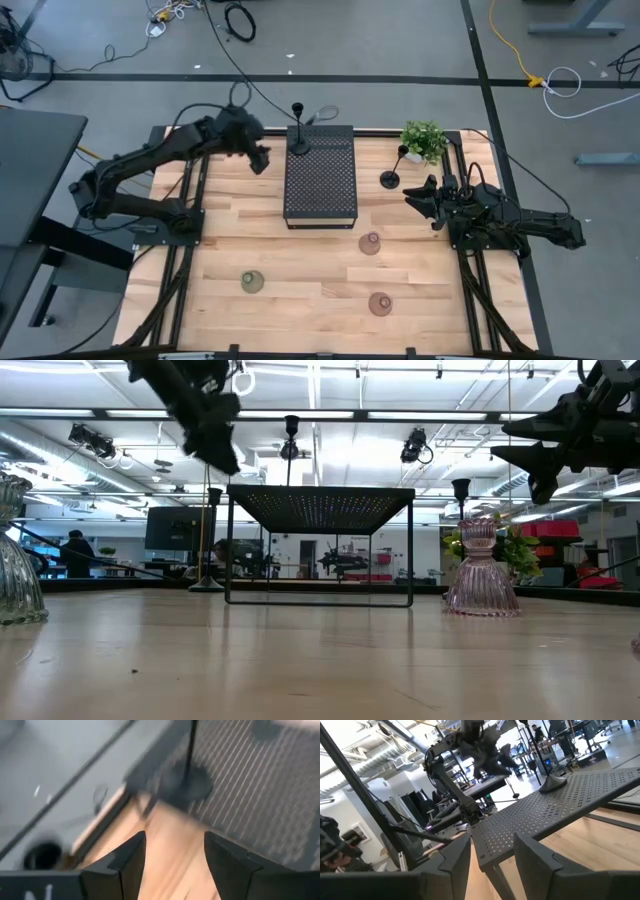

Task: Pick & Place candle stick holders
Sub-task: Put the left black candle holder on the shelf

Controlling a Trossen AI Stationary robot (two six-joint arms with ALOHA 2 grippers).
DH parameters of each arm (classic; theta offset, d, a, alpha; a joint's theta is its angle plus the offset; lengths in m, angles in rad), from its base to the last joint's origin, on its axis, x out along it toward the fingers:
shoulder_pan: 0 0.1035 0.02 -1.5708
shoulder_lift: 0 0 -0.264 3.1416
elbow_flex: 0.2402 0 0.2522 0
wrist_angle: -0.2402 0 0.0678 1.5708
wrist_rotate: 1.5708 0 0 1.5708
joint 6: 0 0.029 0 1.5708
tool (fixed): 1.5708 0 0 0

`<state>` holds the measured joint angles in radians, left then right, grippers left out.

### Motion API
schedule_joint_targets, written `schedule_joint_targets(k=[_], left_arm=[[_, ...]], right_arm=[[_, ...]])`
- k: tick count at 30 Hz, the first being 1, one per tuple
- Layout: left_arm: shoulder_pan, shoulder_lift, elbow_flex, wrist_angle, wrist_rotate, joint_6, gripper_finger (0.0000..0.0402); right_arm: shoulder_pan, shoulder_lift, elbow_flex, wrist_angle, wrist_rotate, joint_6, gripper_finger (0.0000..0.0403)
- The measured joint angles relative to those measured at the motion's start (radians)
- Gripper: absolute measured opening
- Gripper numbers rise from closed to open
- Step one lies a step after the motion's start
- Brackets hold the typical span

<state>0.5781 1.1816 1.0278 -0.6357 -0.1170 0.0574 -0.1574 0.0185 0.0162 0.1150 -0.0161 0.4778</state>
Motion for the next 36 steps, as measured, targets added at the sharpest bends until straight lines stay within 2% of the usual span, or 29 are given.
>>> schedule_joint_targets(k=[4, 6, 8, 12, 16, 19, 25, 32, 36], left_arm=[[0.0, 0.0, -0.1, -0.017, -0.073, -0.048, 0.0193], [0.005, -0.007, -0.165, 0.007, -0.142, -0.078, 0.0193], [0.008, -0.007, -0.237, 0.087, -0.205, -0.107, 0.0193], [0.008, -0.006, -0.388, 0.358, -0.239, -0.132, 0.0193], [0.008, -0.006, -0.497, 0.552, -0.354, -0.158, 0.0193], [0.008, -0.006, -0.538, 0.637, -0.434, -0.169, 0.0193], [0.008, -0.006, -0.612, 0.872, -0.442, -0.18, 0.0207], [0.017, -0.005, -0.614, 0.937, -0.477, -0.178, 0.0245], [0.038, -0.004, -0.614, 0.994, -0.478, -0.178, 0.0253]], right_arm=[[0.0, 0.0, 0.0, 0.0, 0.0, 0.0, 0.015], [0.0, 0.0, 0.0, 0.0, 0.0, 0.0, 0.015], [0.0, 0.0, 0.0, 0.0, 0.0, 0.0, 0.015], [0.0, 0.0, 0.0, 0.0, 0.0, -0.001, 0.015], [0.0, 0.0, 0.0, 0.0, 0.0, -0.001, 0.015], [0.0, 0.0, 0.0, 0.0, 0.0, -0.001, 0.015], [0.0, 0.0, 0.0, 0.0, 0.0, -0.015, 0.015], [0.0, 0.0, 0.0, 0.001, 0.0, -0.016, 0.015], [0.0, 0.0, 0.0, 0.002, 0.0, -0.016, 0.015]])
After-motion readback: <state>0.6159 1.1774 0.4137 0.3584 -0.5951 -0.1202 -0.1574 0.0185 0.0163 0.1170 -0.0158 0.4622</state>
